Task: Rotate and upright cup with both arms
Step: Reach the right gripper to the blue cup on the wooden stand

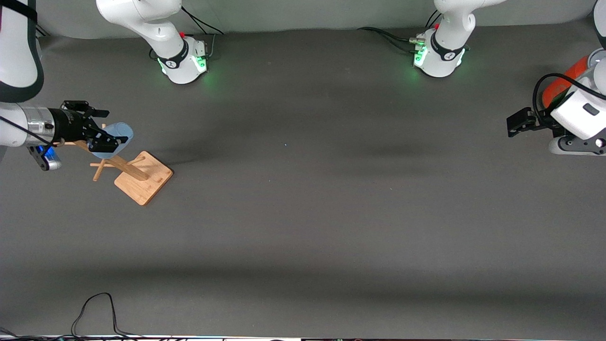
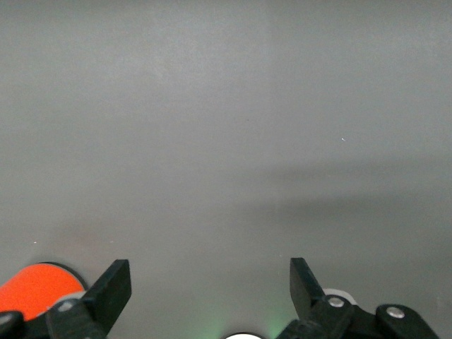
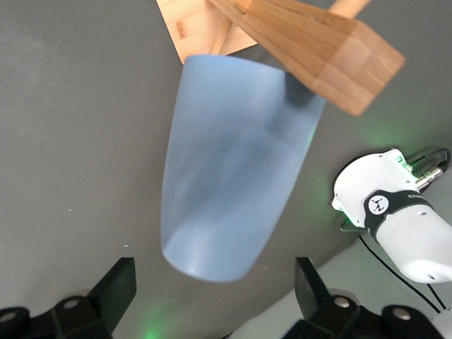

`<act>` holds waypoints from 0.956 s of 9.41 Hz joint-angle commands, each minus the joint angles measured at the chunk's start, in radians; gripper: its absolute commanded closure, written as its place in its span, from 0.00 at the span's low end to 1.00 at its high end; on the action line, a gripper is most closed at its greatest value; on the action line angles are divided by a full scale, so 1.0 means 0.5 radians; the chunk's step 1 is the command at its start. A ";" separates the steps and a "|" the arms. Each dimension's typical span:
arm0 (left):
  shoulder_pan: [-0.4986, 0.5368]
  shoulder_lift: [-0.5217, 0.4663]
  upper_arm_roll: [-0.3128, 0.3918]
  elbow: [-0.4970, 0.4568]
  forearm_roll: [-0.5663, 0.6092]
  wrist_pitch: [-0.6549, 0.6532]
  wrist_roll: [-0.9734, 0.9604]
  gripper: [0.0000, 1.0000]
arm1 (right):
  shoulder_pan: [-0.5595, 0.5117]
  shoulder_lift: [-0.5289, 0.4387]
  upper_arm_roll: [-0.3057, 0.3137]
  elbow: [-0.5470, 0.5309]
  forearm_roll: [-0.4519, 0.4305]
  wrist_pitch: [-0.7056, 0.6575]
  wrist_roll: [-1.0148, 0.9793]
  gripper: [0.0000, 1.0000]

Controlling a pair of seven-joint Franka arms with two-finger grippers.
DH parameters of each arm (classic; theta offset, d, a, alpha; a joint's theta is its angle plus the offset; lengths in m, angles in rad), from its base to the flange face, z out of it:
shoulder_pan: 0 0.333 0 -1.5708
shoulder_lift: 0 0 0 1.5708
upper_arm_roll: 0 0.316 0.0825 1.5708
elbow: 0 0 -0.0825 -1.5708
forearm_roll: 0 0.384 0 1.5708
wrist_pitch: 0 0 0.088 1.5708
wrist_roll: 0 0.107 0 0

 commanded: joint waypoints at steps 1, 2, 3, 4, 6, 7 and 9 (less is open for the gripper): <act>-0.025 -0.010 0.006 0.000 0.023 -0.036 -0.039 0.00 | -0.008 0.073 -0.014 -0.025 0.054 0.045 -0.028 0.00; -0.052 -0.010 0.000 -0.003 0.023 -0.042 -0.057 0.00 | -0.008 0.055 -0.020 -0.101 0.054 0.100 -0.068 0.00; -0.080 -0.010 -0.003 -0.009 0.023 -0.042 -0.118 0.00 | -0.005 0.055 -0.057 -0.141 0.054 0.128 -0.120 0.00; -0.111 -0.010 -0.006 -0.009 0.059 -0.042 -0.143 0.00 | -0.005 0.070 -0.066 -0.141 0.054 0.140 -0.154 0.00; -0.123 -0.016 -0.006 -0.006 0.069 -0.042 -0.165 0.00 | -0.002 0.073 -0.066 -0.135 0.054 0.146 -0.157 0.02; -0.123 -0.013 -0.006 -0.006 0.069 -0.042 -0.165 0.00 | 0.001 0.073 -0.063 -0.135 0.051 0.146 -0.169 0.17; -0.123 -0.010 -0.006 -0.009 0.069 -0.039 -0.165 0.00 | 0.004 0.067 -0.063 -0.123 0.054 0.137 -0.172 0.44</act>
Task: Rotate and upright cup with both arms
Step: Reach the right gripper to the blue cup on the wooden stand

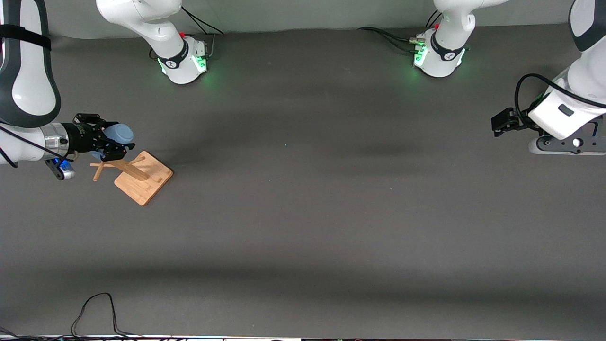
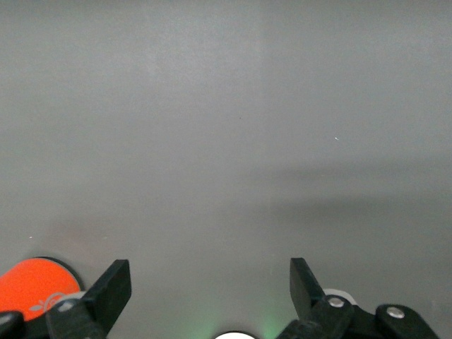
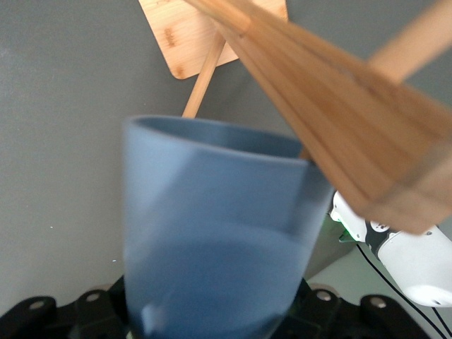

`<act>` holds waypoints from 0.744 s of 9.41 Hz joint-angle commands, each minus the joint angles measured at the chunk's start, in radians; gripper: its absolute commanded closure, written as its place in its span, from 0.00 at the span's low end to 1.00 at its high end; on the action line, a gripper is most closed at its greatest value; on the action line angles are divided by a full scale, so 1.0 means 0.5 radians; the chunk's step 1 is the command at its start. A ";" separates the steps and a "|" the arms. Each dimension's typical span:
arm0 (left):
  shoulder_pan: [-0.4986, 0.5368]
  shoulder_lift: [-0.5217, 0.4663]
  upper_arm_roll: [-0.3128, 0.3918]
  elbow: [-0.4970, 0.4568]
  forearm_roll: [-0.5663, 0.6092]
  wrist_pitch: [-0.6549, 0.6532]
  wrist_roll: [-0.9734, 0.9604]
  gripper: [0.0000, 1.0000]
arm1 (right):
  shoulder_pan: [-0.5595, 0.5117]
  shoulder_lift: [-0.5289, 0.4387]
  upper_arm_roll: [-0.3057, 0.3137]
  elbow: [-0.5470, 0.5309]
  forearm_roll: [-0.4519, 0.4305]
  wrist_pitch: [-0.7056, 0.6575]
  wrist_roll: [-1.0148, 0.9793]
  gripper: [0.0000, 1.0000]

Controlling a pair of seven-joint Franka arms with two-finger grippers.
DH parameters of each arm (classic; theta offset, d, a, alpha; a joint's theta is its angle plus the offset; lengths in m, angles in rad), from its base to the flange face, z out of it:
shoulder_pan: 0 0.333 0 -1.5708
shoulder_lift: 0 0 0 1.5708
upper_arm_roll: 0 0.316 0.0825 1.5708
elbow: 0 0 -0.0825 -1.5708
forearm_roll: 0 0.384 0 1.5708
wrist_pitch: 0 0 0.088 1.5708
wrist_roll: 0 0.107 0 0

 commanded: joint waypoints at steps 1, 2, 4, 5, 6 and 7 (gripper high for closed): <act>-0.020 -0.010 0.009 0.001 0.034 -0.033 -0.028 0.00 | 0.005 -0.023 -0.005 -0.004 0.048 0.013 -0.042 0.49; -0.023 -0.010 0.009 0.004 0.034 -0.033 -0.028 0.00 | 0.008 -0.026 -0.002 0.006 0.063 0.004 -0.036 0.49; -0.023 -0.010 0.009 0.004 0.034 -0.033 -0.028 0.00 | 0.014 -0.044 0.013 0.024 0.088 -0.035 0.001 0.49; -0.020 -0.010 0.009 0.001 0.034 -0.033 -0.028 0.00 | 0.017 -0.047 0.019 0.045 0.112 -0.087 0.010 0.50; -0.023 -0.010 0.009 0.004 0.034 -0.033 -0.028 0.00 | 0.017 -0.069 0.019 0.064 0.134 -0.115 0.029 0.52; -0.017 -0.007 0.009 0.001 0.034 -0.027 -0.028 0.00 | 0.030 -0.072 0.022 0.100 0.137 -0.155 0.081 0.53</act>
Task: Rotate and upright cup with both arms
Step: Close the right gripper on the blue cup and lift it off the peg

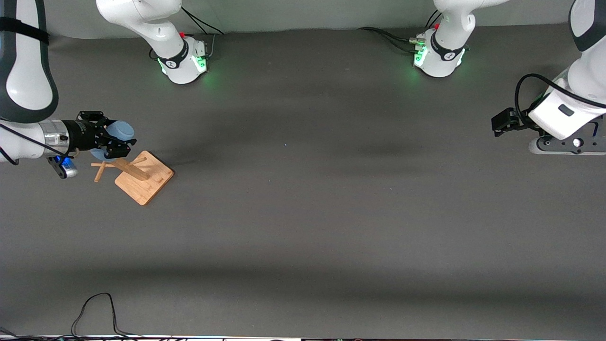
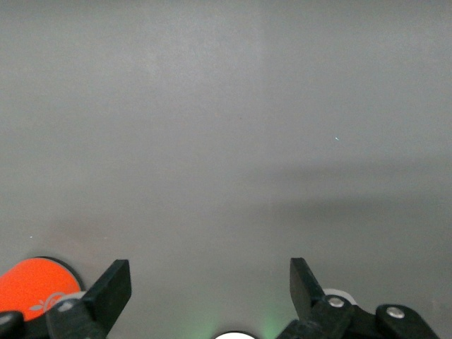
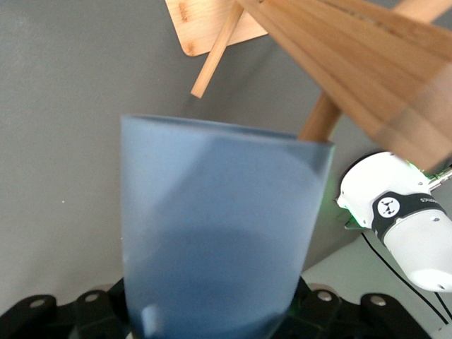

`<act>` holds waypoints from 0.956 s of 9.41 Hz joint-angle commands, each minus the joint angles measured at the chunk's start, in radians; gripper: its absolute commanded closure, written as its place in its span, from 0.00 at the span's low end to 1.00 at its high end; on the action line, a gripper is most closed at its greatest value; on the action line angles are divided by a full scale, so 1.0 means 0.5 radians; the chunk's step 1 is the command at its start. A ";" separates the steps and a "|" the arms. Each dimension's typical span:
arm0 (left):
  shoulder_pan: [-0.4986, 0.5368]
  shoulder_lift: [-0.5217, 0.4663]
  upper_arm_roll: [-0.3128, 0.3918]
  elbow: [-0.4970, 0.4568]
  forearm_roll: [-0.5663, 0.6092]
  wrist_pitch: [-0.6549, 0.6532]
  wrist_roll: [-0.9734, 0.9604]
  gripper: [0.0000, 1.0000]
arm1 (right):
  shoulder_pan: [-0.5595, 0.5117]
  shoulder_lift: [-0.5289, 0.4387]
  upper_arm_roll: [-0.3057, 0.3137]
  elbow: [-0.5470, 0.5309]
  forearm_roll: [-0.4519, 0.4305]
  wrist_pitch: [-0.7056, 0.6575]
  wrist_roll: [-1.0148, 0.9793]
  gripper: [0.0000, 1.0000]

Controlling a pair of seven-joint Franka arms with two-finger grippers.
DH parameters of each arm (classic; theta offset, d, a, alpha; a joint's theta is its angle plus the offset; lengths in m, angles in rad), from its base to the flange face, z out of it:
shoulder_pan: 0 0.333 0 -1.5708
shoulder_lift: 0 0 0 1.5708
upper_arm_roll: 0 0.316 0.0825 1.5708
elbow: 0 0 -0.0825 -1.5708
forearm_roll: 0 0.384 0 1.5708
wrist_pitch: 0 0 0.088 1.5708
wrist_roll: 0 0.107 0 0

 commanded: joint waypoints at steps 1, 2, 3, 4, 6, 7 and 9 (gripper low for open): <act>-0.011 -0.007 0.012 0.001 0.032 -0.018 -0.026 0.00 | 0.063 -0.038 0.004 0.092 0.063 -0.111 0.126 0.53; -0.011 -0.007 0.012 0.004 0.032 -0.012 -0.026 0.00 | 0.075 -0.041 0.004 0.135 0.124 -0.172 0.200 0.53; -0.011 -0.004 0.012 0.001 0.032 -0.012 -0.026 0.00 | 0.106 -0.050 0.007 0.181 0.152 -0.224 0.283 0.53; -0.011 -0.001 0.012 0.001 0.032 -0.009 -0.026 0.00 | 0.146 -0.083 0.004 0.196 0.210 -0.249 0.350 0.53; -0.005 -0.001 0.015 0.001 0.032 -0.006 -0.023 0.00 | 0.253 -0.136 0.007 0.215 0.315 -0.264 0.507 0.53; -0.002 -0.001 0.015 0.001 0.035 -0.009 -0.023 0.00 | 0.332 -0.136 0.007 0.270 0.385 -0.264 0.611 0.53; -0.005 0.002 0.015 0.001 0.035 -0.009 -0.023 0.00 | 0.513 -0.096 0.007 0.383 0.398 -0.216 0.609 0.53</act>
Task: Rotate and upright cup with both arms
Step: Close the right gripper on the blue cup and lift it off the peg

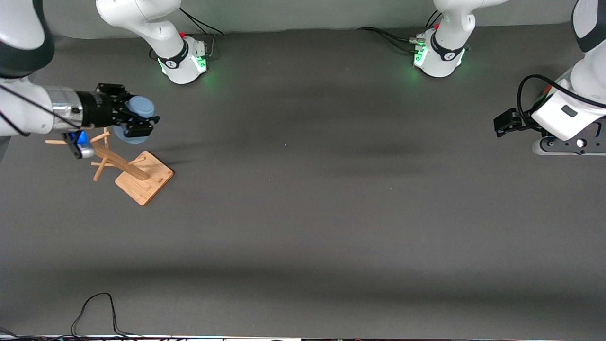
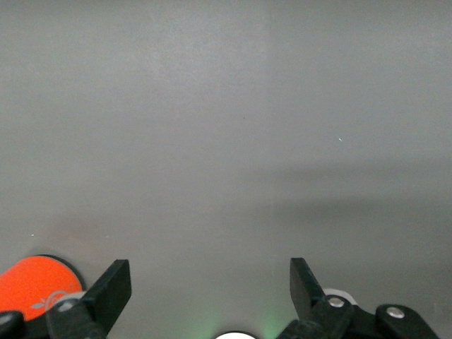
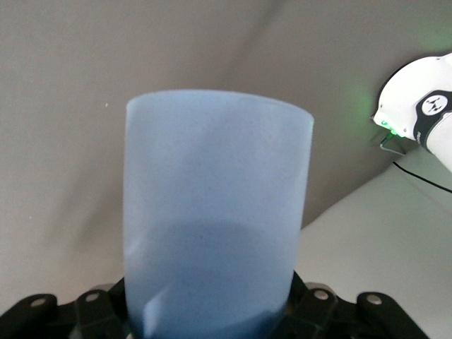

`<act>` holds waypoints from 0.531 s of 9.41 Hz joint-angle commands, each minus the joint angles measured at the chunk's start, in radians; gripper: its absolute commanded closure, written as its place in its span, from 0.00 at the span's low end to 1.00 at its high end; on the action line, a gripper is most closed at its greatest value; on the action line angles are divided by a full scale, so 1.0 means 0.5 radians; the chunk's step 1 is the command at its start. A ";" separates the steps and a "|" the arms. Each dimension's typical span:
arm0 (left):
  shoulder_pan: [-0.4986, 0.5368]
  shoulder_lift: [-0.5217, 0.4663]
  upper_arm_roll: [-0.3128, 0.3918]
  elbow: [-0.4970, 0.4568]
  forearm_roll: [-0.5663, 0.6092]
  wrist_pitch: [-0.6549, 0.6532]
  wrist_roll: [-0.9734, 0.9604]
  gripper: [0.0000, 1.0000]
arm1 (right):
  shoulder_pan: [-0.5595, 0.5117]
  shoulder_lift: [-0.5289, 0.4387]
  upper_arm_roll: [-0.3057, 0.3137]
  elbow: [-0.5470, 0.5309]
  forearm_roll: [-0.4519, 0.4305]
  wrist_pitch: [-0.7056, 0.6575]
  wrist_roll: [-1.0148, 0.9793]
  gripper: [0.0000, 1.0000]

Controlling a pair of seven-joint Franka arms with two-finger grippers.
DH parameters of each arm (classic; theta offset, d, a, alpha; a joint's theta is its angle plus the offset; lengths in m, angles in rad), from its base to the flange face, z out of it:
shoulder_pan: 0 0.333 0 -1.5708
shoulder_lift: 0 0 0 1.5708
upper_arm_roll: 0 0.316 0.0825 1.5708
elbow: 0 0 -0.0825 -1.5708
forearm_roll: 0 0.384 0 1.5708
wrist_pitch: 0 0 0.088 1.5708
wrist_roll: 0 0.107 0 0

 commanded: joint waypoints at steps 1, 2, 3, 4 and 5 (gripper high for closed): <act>-0.012 -0.001 0.001 0.002 0.030 -0.009 -0.024 0.00 | 0.180 0.109 -0.015 0.157 0.060 0.103 0.042 0.53; -0.012 -0.001 0.001 0.002 0.030 -0.009 -0.021 0.00 | 0.278 0.195 -0.015 0.231 0.115 0.213 0.026 0.53; -0.009 -0.001 0.001 0.002 0.030 -0.006 -0.021 0.00 | 0.361 0.323 -0.015 0.326 0.174 0.327 0.026 0.53; -0.003 -0.001 0.001 0.002 0.045 -0.009 -0.021 0.00 | 0.459 0.449 -0.015 0.415 0.226 0.434 0.029 0.53; -0.003 -0.001 0.001 0.002 0.054 -0.006 -0.018 0.00 | 0.548 0.584 -0.015 0.495 0.302 0.581 0.044 0.53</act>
